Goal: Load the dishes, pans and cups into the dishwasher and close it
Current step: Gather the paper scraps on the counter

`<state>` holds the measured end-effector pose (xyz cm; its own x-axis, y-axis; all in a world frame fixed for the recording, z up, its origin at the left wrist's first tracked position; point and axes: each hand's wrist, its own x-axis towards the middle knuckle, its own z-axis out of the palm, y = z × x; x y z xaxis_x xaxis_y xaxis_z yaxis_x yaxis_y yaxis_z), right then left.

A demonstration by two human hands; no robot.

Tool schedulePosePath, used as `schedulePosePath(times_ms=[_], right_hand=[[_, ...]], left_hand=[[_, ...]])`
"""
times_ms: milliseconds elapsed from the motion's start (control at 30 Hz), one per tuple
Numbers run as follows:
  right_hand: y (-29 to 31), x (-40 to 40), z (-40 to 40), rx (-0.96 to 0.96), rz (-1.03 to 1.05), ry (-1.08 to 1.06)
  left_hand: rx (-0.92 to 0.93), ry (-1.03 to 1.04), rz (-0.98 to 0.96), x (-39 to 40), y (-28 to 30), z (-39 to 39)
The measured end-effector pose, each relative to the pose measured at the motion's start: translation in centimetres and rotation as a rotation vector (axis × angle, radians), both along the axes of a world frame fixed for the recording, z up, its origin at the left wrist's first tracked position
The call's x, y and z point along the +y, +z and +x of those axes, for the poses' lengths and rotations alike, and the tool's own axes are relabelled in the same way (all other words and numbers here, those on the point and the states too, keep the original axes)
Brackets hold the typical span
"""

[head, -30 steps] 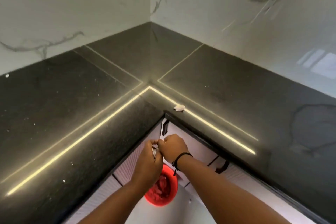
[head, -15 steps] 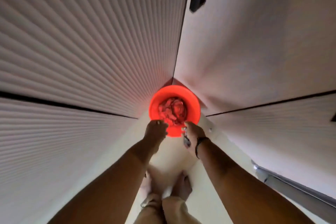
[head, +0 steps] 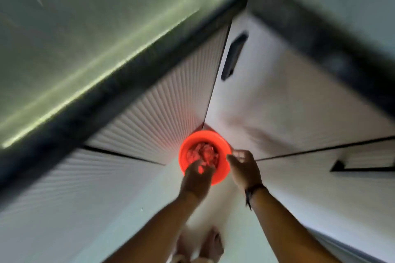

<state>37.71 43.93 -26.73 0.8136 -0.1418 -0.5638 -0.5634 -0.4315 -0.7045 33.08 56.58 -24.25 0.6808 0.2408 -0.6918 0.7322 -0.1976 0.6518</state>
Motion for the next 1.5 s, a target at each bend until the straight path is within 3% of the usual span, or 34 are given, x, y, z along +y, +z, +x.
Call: schedulePosePath(times_ms=[100,167,300,367,467,533,633,867,1033,1167,1267,1333,1433,1500], right_hand=[[14.1,1.2,0.0,-0.328,0.031,0.097],[24.2,2.6,0.2,-0.599,0.08,0.222],[37.7,3.8,2.6,-1.155,-0.028,0.341],[39.2,3.9,6.1,-1.156,-0.307,0.442],[35.8,3.6,9.0,-0.63,-0.804,0.84],[33.0,3.3,7.8,-0.485,-0.865,0.918],[31.4,2.7,6.4,-0.672,-0.826,0.735],[32.3,1.7,9.1,-0.809,-0.599,0.539],[30.1,2.4,9.7,-0.696,-0.656,0.621],[29.0,3.2,8.0,-1.082,-0.599,0.585],[25.5,3.3,4.2,-1.169,-0.45,0.696],[22.3,3.5,1.9,-1.013,-0.405,0.756],[17.2,3.4,0.8,-0.502,-0.42,0.731],[14.9,3.0,0.8,-0.264,-0.394,0.689]], left_hand=[[-0.338,-0.162,-0.092,-1.3,10.1,-0.1],[-0.577,-0.292,-0.038,-0.9,15.9,0.3],[-1.166,-0.53,0.572,2.5,24.5,3.0],[-1.212,-0.593,0.901,4.7,26.7,5.0],[-0.828,-0.675,1.179,7.3,28.2,6.8],[-0.672,-0.757,1.213,8.5,27.5,7.0],[-0.586,-0.813,1.163,8.8,27.0,7.2],[-0.542,-0.833,1.159,8.5,27.2,7.5],[-0.539,-0.847,1.138,8.6,27.1,8.0],[-0.541,-0.849,1.133,8.6,27.0,8.1],[-0.56,-0.856,1.14,8.6,26.5,8.2],[-0.578,-0.853,1.17,8.6,26.3,8.3],[-0.593,-0.846,1.185,8.6,26.1,8.4],[-0.598,-0.851,1.196,8.6,26.1,8.5]])
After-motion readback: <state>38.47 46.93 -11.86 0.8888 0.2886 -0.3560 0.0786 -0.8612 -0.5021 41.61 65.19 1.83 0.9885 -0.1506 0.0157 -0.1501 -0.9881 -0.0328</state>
